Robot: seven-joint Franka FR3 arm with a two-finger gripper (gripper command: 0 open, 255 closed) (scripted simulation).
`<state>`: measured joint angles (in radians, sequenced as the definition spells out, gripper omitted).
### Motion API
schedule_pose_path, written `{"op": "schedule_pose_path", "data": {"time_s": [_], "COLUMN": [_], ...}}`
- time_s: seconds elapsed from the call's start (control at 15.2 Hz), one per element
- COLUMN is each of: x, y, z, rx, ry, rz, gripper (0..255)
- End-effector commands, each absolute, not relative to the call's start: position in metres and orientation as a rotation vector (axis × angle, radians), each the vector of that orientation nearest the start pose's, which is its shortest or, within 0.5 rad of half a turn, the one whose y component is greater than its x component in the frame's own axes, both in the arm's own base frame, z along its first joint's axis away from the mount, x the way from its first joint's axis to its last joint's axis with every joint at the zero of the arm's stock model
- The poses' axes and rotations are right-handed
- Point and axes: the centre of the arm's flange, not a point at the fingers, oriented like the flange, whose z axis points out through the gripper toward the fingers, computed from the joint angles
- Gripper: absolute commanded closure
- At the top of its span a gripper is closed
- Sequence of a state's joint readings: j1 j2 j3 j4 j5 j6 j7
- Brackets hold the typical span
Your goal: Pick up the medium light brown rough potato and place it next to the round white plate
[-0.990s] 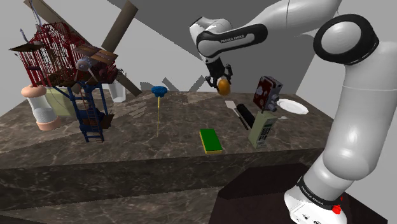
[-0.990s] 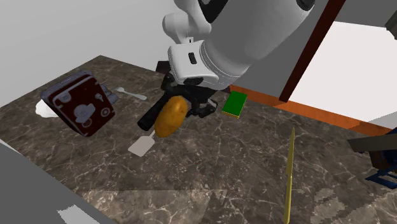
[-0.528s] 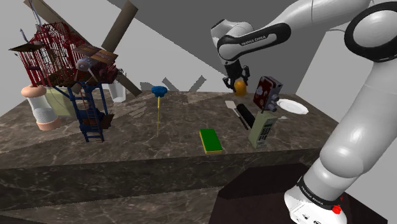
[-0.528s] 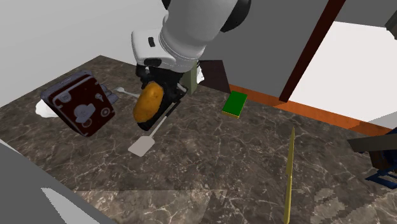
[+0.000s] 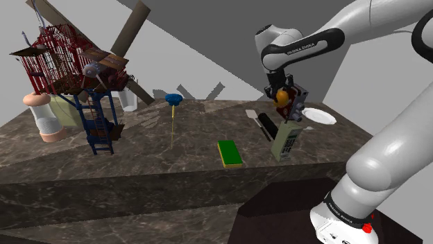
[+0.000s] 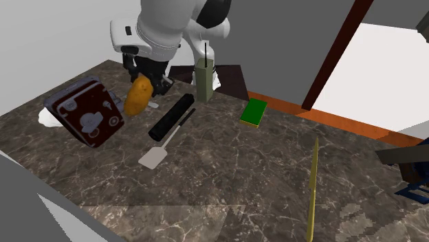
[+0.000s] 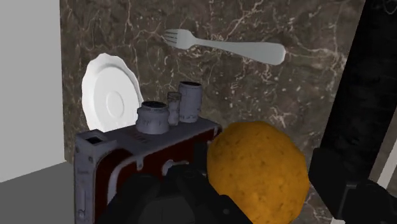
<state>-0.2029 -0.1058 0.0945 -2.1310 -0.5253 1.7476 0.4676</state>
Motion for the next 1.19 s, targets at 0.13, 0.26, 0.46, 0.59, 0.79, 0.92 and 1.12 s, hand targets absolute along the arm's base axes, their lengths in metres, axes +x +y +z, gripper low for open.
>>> {"op": "schedule_pose_path", "data": {"time_s": [0.13,0.26,0.46,0.59,0.79,0.92,1.12], "x": [0.45,0.433,0.408,0.392,0.367,0.35,0.326], "y": [-0.14,-0.16,-0.191,-0.212,-0.243,-0.263,-0.294], "z": [0.444,0.445,0.445,0.445,0.445,0.445,0.445], "rx": [2.528,2.528,2.528,2.528,2.528,2.528,2.528], "ry": [-0.523,-0.523,-0.523,-0.523,-0.523,-0.523,-0.523], "rz": [-0.234,-0.234,-0.234,-0.234,-0.234,-0.234,-0.234], "gripper": [255,255,255,255,255,255,255]}}
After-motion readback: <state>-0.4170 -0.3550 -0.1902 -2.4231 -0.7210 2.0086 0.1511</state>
